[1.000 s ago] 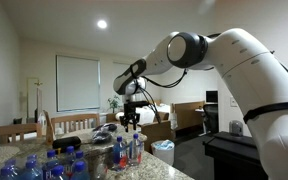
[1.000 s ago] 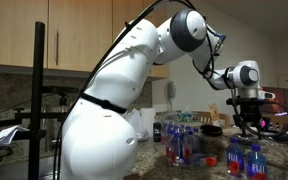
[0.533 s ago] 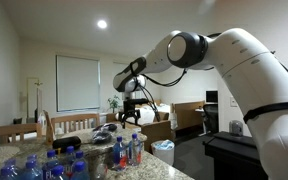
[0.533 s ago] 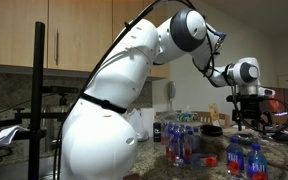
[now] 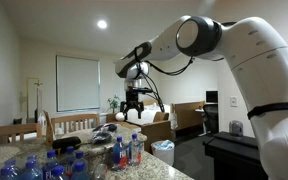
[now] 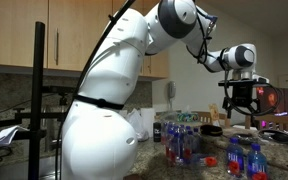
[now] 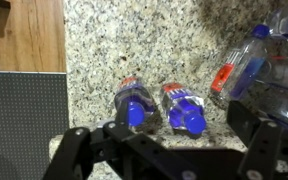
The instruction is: Move the water bottles to the right
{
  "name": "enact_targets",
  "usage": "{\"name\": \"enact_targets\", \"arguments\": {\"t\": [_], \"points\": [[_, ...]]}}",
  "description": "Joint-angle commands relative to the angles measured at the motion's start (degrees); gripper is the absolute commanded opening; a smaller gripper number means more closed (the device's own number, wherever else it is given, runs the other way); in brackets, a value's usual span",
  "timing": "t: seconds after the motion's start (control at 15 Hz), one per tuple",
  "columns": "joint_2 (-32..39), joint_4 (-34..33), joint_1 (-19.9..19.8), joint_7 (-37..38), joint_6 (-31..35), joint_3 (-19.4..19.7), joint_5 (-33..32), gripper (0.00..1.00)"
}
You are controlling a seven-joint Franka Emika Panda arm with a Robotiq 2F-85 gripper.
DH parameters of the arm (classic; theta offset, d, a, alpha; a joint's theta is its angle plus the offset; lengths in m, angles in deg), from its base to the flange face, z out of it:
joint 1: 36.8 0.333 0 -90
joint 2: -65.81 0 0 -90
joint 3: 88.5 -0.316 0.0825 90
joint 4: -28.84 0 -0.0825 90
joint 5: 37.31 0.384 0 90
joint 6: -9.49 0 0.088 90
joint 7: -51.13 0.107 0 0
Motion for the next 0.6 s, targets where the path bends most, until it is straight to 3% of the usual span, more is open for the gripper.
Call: {"name": "enact_targets", "arguments": {"t": [0.0, 0.27, 0.53], "points": [[-9.4, 12.2, 2.7, 6.8, 3.8, -1.3, 1.9, 1.0], [-13.7, 23.3, 8.4, 18.4, 17.5, -5.0, 4.1, 1.0], [-11.5, 28.2, 14.9, 34.1, 34.1, -9.2, 2.6, 1.0]]}}
